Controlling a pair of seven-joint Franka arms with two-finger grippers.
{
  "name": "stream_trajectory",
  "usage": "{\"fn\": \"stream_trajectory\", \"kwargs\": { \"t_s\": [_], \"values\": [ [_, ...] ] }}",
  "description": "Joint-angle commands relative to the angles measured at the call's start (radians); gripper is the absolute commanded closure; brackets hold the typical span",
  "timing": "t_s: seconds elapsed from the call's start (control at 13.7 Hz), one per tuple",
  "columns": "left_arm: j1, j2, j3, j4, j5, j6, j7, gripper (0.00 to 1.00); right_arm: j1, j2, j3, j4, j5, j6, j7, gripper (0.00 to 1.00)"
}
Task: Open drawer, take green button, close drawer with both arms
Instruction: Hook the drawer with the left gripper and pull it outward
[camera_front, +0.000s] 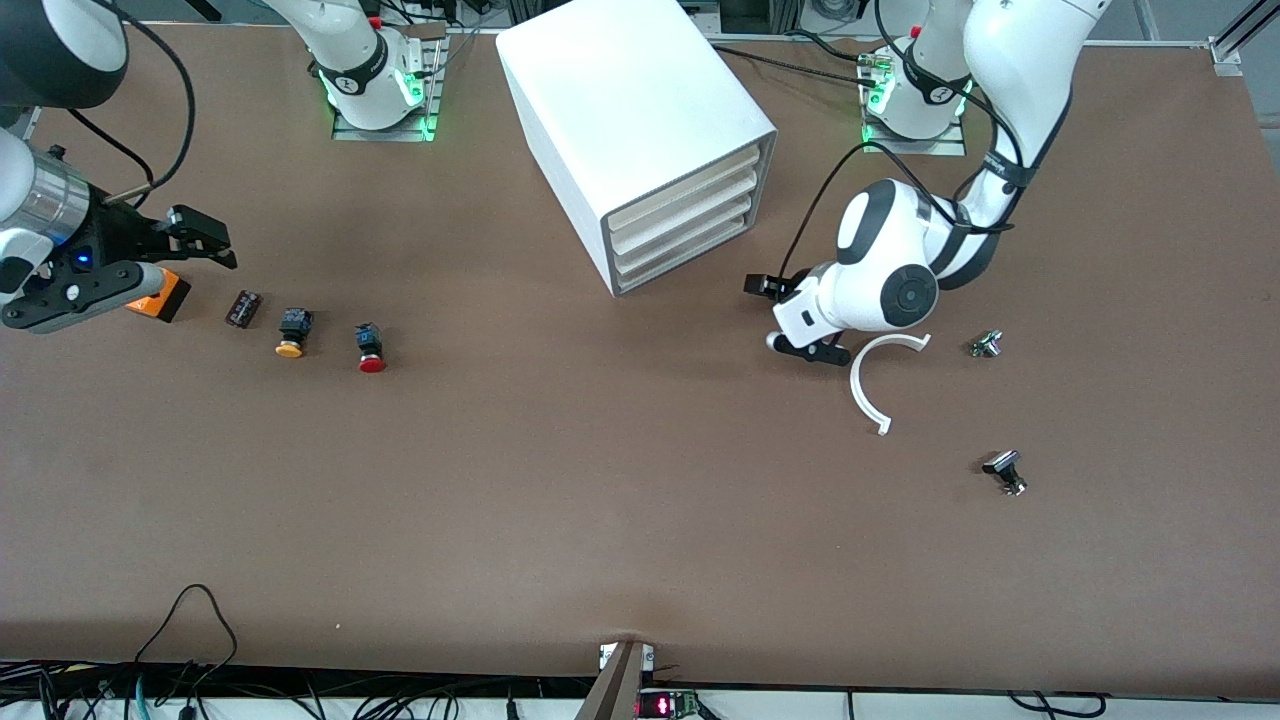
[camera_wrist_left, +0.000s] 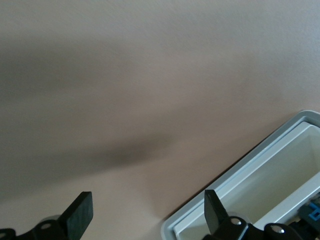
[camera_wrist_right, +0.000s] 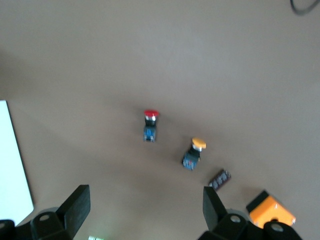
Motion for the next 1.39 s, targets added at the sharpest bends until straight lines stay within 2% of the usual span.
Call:
{"fn": "stream_trajectory", "kwargs": {
  "t_s": [0.0, 0.22, 0.51, 0.59, 0.73, 0.88, 1.02, 1.17, 1.24, 1.32],
  "values": [
    [-0.018, -0.012, -0.031, -0.037, -0.039, 0.05, -0.003, 0.07, 0.02, 0.008, -0.003, 0.018, 0.032, 0.039, -0.017, 0.0],
    [-0.065, 0.031, -0.054, -0.046, -0.038, 0.144, -0.002, 0.04, 0.034, 0.017, -0.003, 0.018, 0.032, 0.056, -0.019, 0.0],
    [-0.113, 0.088, -0.053, -0.043, -0.038, 0.235, -0.002, 0.04, 0.052, 0.037, -0.003, 0.021, 0.018, 0.062, -0.04, 0.0],
    [-0.114, 0.091, -0.054, -0.043, -0.038, 0.244, -0.003, 0.07, 0.052, 0.042, -0.003, 0.031, 0.023, 0.062, -0.06, 0.0],
    [-0.121, 0.1, -0.054, -0.043, -0.039, 0.248, -0.003, 0.11, 0.061, 0.058, -0.002, 0.067, 0.018, 0.056, -0.161, 0.0],
    [-0.137, 0.106, -0.054, -0.043, -0.039, 0.249, -0.003, 0.12, 0.089, 0.078, 0.008, 0.1, -0.02, 0.052, -0.355, 0.0],
    [-0.136, 0.102, -0.054, -0.043, -0.041, 0.246, -0.005, 0.11, 0.089, 0.083, 0.009, 0.101, -0.018, 0.061, -0.481, 0.0],
    [-0.13, 0.086, -0.054, -0.038, -0.048, 0.243, -0.007, 0.09, 0.127, 0.091, 0.011, 0.121, -0.018, 0.055, -0.607, 0.0],
    [-0.121, 0.064, -0.051, -0.035, -0.047, 0.237, 0.009, 0.01, 0.144, 0.092, 0.011, 0.121, -0.018, 0.055, -0.635, 0.0],
    [-0.102, 0.033, -0.053, -0.032, -0.045, 0.225, 0.015, 0.01, 0.162, 0.097, 0.012, 0.121, -0.028, 0.055, -0.651, 0.0]
  ]
}}
